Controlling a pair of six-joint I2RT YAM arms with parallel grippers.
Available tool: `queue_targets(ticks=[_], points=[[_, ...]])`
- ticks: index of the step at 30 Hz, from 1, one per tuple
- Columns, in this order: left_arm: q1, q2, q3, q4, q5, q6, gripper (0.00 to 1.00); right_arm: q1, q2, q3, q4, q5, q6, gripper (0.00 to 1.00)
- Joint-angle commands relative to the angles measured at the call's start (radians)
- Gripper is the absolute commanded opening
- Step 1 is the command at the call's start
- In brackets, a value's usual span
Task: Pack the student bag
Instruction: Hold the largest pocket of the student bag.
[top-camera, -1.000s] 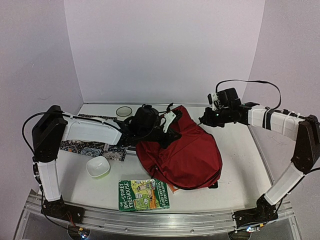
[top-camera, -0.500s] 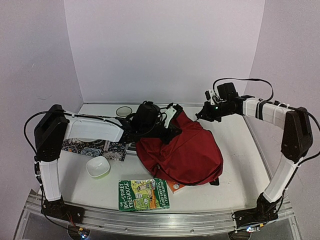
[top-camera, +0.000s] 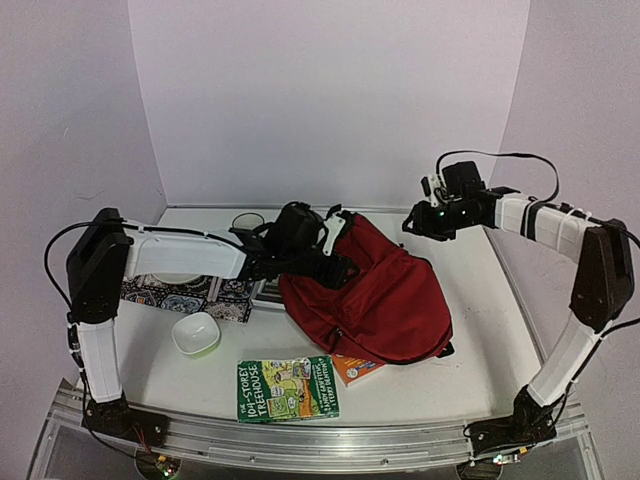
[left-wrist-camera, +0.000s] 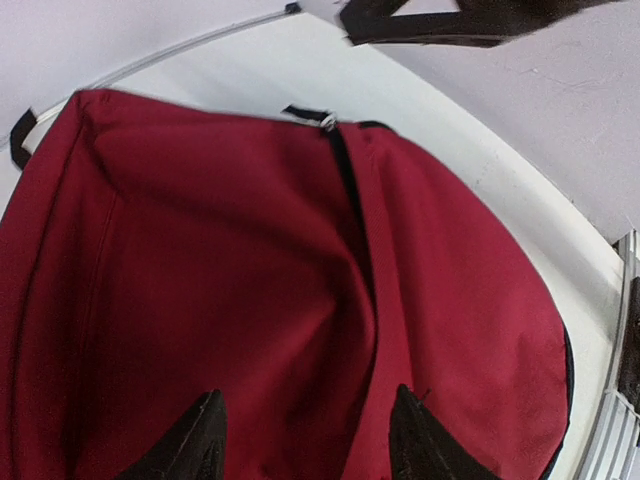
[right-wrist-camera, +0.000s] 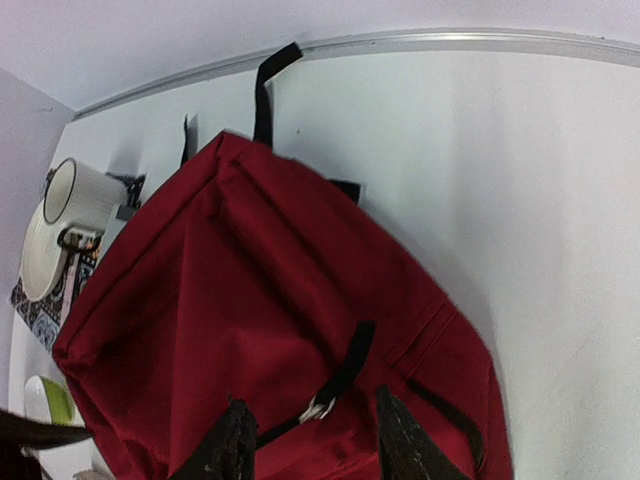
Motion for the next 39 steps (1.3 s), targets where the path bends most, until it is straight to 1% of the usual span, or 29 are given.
queue_targets(ticks=[1,7,11,15,19,22,26,28,31,39], points=[[0.000,-0.163,-0.125,-0.109,-0.081,-0.119,0.60,0.131,-0.148,-0.085,-0.093,0.115,-0.013,0.44],[0.001,-0.318,-0.320,-0.134,-0.118,-0.269,0.66,0.318,-0.209,-0.176,-0.135,0.262,0.040,0.46],[0.008,-0.362,-0.410,-0.136,-0.123,-0.343,0.68,0.443,-0.206,-0.198,-0.163,0.336,0.091,0.46],[0.021,-0.348,-0.456,-0.134,-0.108,-0.414,0.68,0.579,-0.173,-0.188,-0.197,0.415,0.162,0.47],[0.025,-0.296,-0.446,-0.128,-0.075,-0.441,0.67,0.680,-0.127,-0.161,-0.221,0.448,0.234,0.47],[0.026,-0.268,-0.445,-0.109,-0.055,-0.451,0.64,0.736,-0.090,-0.133,-0.239,0.462,0.282,0.47],[0.027,-0.225,-0.432,-0.066,-0.008,-0.453,0.60,0.782,-0.015,-0.102,-0.248,0.435,0.344,0.45],[0.029,-0.201,-0.414,-0.063,-0.003,-0.458,0.57,0.806,0.028,-0.081,-0.250,0.414,0.360,0.45],[0.031,-0.166,-0.398,-0.055,0.010,-0.466,0.50,0.829,0.076,-0.052,-0.259,0.397,0.392,0.45],[0.032,-0.169,-0.392,-0.013,0.050,-0.477,0.17,0.831,0.120,-0.077,-0.269,0.495,0.478,0.36]])
